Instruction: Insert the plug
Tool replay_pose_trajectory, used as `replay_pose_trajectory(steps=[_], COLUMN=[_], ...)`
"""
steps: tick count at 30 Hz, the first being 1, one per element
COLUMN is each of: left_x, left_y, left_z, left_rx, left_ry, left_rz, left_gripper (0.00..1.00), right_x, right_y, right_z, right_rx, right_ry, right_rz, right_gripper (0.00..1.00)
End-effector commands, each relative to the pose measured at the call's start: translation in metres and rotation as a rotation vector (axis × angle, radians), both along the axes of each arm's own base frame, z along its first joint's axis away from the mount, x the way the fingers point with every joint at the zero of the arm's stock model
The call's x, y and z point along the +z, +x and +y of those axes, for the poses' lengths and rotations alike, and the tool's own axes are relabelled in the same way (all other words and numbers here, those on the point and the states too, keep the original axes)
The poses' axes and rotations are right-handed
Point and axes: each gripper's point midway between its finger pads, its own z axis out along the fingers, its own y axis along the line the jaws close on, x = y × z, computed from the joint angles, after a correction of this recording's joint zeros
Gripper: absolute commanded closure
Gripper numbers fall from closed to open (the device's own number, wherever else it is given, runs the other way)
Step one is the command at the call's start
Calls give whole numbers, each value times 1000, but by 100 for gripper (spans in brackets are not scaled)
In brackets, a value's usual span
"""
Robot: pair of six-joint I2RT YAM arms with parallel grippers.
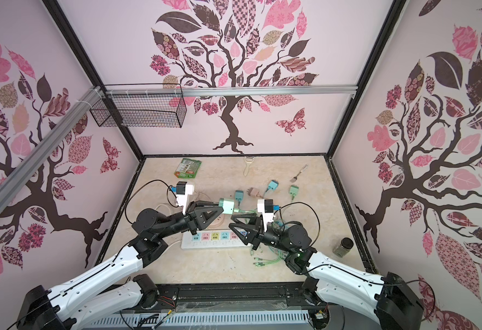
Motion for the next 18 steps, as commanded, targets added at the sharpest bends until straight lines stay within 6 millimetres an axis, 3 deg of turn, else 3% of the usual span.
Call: replay_pose_trajectory(steps=[1,18], left_x=[3,1], left_y=[-5,-22], left_z=[1,-14], left_rx=[-14,-53], left_ry=[-45,-50], left_rz=[-35,-97], left_gripper=[100,100], right_x=[24,45], right_y=[-5,-9], right_z=[-6,-11], right_rx=[10,20], right_ry=[74,170], right_rz=[-57,-103], right_gripper=[57,58])
